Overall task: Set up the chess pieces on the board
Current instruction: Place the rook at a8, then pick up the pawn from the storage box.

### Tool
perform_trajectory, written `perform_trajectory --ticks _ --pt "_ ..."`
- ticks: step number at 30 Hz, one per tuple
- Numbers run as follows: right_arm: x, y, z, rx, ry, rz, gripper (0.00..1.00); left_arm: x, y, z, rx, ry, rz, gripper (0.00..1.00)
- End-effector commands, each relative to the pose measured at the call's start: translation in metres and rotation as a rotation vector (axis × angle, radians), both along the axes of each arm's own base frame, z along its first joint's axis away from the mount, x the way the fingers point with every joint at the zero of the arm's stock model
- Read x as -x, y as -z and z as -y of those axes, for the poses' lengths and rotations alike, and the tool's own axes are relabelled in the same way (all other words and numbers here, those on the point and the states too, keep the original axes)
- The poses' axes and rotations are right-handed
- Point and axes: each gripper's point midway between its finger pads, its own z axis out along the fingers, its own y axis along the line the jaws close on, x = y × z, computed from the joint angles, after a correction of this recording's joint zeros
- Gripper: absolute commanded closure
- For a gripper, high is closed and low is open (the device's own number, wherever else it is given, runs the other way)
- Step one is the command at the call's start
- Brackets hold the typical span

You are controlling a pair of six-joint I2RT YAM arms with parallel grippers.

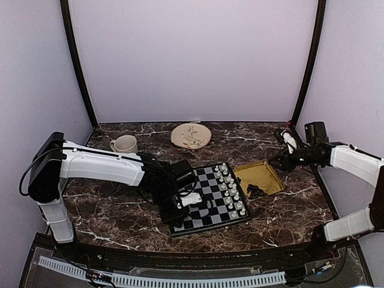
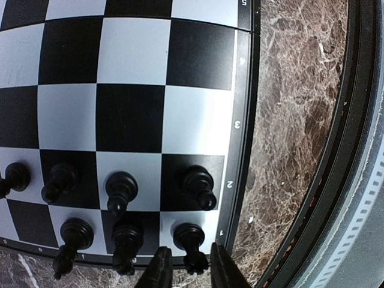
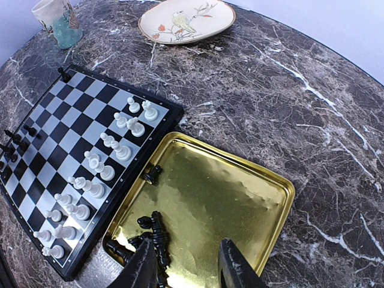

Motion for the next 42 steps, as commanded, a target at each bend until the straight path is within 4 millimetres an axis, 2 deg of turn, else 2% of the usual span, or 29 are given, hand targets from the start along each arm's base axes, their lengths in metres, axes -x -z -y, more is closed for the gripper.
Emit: perform_trajectory --ticks 1,7,12,16,21,25,29,34,42 --pt "-0.001 -0.003 0.000 -0.004 -0.003 0.027 0.65 0.004 -0.007 -0.008 -0.012 0.010 0.008 0.75" --pt "-0.001 -0.007 0.002 0.006 0.002 0.035 0.65 0.000 -0.028 -0.006 0.013 0.019 0.037 0.75" --pt "-0.002 -0.014 0.005 0.043 -0.004 0.033 0.65 -0.004 -0.067 0.016 0.145 0.037 0.067 0.75" --pt "0.002 -0.018 0.002 0.084 -0.070 -0.020 0.66 -0.015 -0.097 0.036 0.266 0.025 0.131 0.75" --pt "0.007 0.002 -0.005 0.148 -0.130 -0.141 0.69 -0.049 -0.125 0.058 0.415 -0.080 0.264 0.74" --pt "0.008 0.021 -0.021 0.193 -0.173 -0.192 0.72 -0.072 -0.141 0.073 0.522 -0.184 0.292 0.73" --pt "0.014 0.037 -0.040 0.237 -0.237 -0.253 0.75 -0.079 -0.148 0.080 0.579 -0.227 0.287 0.73" --pt "0.025 0.061 -0.064 0.296 -0.316 -0.320 0.79 -0.082 -0.142 0.075 0.575 -0.248 0.293 0.72" --pt "0.027 0.087 -0.072 0.366 -0.331 -0.397 0.80 -0.086 -0.139 0.064 0.561 -0.271 0.323 0.71"
